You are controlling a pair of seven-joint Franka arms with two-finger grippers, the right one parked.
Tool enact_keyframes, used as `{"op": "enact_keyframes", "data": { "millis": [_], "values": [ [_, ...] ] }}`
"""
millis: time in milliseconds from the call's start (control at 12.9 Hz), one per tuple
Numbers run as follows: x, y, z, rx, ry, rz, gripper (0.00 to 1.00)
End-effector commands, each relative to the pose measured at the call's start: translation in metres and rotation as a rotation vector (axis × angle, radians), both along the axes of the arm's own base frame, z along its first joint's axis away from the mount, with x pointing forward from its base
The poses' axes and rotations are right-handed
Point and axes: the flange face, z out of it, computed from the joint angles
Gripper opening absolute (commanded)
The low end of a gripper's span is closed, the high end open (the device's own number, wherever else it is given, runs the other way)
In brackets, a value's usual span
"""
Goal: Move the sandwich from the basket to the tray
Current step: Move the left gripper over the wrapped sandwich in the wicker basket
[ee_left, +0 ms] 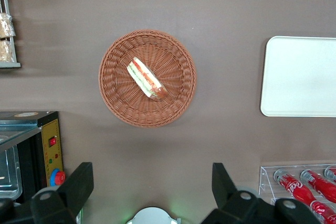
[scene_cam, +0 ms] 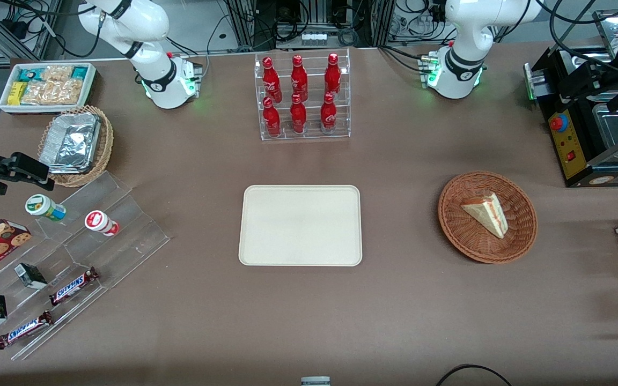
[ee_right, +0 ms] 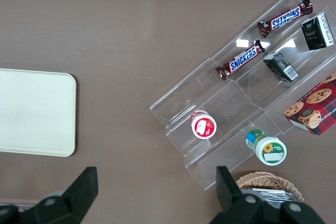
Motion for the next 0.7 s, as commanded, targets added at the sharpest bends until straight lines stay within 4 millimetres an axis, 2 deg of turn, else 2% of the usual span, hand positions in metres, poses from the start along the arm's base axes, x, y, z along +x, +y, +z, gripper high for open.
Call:
{"op": "enact_keyframes", "data": {
  "millis": [0,233,388,621],
  "values": [
    [0.000,0.001,0.002,0.004,0.010,-0.007,1.00],
    [0.014,0.004,-0.016,0.022,0.045,0.005,1.00],
    [0.029,0.014,-0.037,0.066,0.074,0.042,1.00],
    [0.046,0.018,-0.083,0.082,0.106,0.156,1.00]
  ]
}}
